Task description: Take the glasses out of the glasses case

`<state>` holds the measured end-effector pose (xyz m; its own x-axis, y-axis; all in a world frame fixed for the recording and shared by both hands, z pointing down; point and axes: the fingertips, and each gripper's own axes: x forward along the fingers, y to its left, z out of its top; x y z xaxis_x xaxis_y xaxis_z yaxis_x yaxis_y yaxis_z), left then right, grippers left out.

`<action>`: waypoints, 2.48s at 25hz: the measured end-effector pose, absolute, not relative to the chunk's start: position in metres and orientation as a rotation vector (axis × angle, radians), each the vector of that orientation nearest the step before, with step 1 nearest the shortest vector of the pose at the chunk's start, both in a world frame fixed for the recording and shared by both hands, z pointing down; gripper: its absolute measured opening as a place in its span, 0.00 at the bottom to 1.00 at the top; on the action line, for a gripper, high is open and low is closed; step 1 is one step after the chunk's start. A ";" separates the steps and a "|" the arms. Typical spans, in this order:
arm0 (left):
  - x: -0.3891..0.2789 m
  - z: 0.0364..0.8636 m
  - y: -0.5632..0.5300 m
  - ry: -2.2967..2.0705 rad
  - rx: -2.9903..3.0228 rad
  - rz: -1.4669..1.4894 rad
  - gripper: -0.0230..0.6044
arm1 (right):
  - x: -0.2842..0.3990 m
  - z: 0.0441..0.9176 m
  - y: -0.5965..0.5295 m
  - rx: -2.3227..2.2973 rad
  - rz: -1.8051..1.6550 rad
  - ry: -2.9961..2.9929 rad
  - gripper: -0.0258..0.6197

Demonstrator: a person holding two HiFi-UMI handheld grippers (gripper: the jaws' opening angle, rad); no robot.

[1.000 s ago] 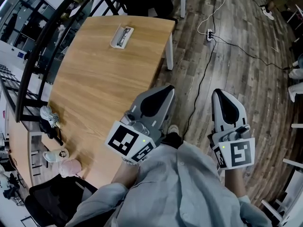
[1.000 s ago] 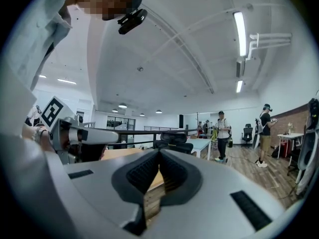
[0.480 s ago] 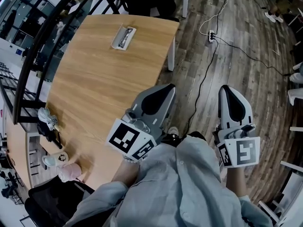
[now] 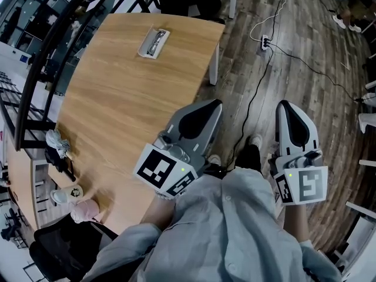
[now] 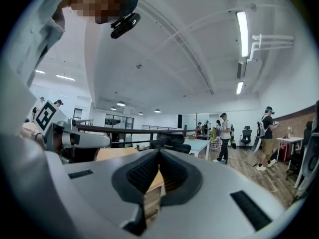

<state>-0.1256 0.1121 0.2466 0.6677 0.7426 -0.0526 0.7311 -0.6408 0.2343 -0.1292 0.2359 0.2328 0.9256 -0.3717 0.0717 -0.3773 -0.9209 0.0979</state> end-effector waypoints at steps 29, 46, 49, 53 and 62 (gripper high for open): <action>-0.011 0.231 0.215 0.637 2.874 0.020 0.04 | 0.035 0.239 0.332 2.807 0.072 -1.180 0.04; -0.016 0.219 0.224 0.203 3.100 -0.046 0.04 | 0.064 0.245 0.325 2.626 0.036 -1.551 0.04; -0.018 0.219 0.219 0.175 3.077 -0.050 0.04 | 0.067 0.244 0.320 2.617 0.020 -1.555 0.04; -0.015 0.223 0.210 0.152 3.049 -0.054 0.04 | 0.080 0.241 0.324 2.652 -0.006 -1.506 0.04; 0.019 0.231 0.193 0.173 3.007 -0.041 0.04 | 0.110 0.249 0.325 2.670 0.027 -1.446 0.04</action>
